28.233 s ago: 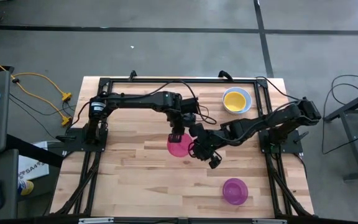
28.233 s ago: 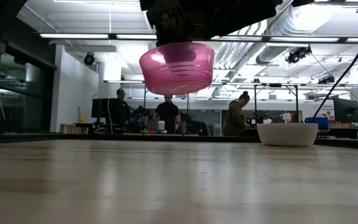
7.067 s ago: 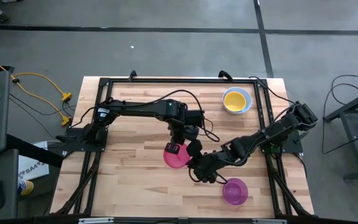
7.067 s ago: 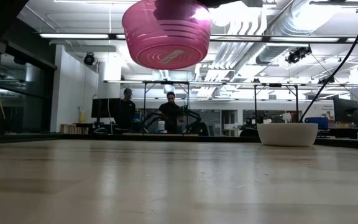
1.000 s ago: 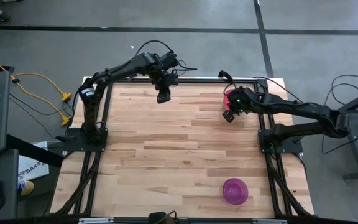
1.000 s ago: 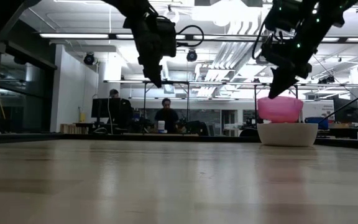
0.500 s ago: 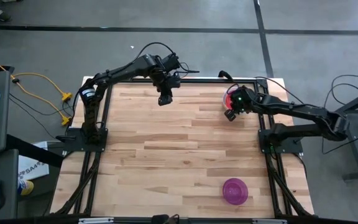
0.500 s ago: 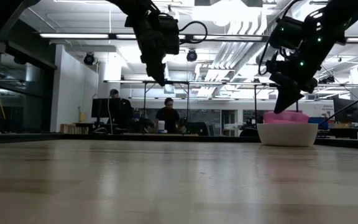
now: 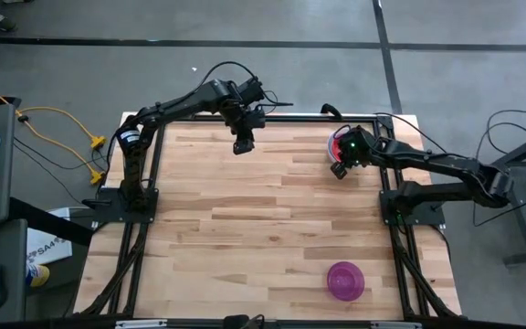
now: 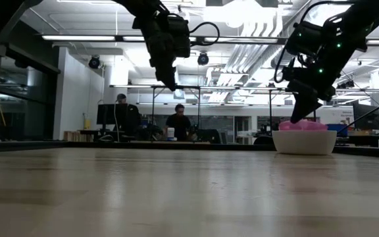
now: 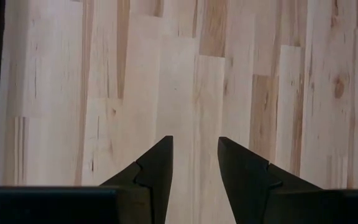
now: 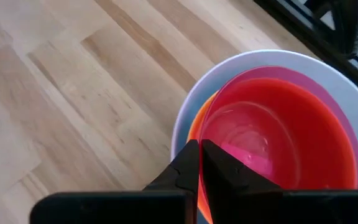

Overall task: Nest bowls inside each other
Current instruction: Stack the pink bowl on top of the yellow bowl, then stack the purple bowl on top of the pink bowl

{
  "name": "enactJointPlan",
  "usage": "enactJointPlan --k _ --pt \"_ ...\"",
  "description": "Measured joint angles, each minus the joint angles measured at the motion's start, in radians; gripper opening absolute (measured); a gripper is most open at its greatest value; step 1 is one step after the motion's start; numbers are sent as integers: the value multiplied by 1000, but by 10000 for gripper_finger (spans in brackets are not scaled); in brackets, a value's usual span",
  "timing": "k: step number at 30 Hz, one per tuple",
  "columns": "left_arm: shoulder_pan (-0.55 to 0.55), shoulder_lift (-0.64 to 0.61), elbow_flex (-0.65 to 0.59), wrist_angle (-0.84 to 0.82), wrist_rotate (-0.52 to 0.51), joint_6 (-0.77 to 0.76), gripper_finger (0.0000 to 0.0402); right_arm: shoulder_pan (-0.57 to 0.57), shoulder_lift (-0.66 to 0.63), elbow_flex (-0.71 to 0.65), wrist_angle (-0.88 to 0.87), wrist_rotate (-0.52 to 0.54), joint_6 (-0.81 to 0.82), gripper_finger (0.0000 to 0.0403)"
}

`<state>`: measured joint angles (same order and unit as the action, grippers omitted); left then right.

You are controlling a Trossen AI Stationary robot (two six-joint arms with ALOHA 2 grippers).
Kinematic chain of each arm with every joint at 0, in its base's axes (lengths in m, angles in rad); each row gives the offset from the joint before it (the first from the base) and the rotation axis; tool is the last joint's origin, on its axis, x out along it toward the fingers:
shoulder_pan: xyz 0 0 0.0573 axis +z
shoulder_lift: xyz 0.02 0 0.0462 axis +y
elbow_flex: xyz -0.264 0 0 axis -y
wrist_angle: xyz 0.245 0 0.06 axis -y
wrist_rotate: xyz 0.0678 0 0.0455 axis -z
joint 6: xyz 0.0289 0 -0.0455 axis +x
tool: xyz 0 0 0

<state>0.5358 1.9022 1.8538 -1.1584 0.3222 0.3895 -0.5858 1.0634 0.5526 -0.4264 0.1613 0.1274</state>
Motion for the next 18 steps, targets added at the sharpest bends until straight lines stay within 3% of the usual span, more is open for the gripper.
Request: enactJointPlan --k 18 --pt "0 0 0 2 0 -6 127 3 0 0 46 -9 5 95"
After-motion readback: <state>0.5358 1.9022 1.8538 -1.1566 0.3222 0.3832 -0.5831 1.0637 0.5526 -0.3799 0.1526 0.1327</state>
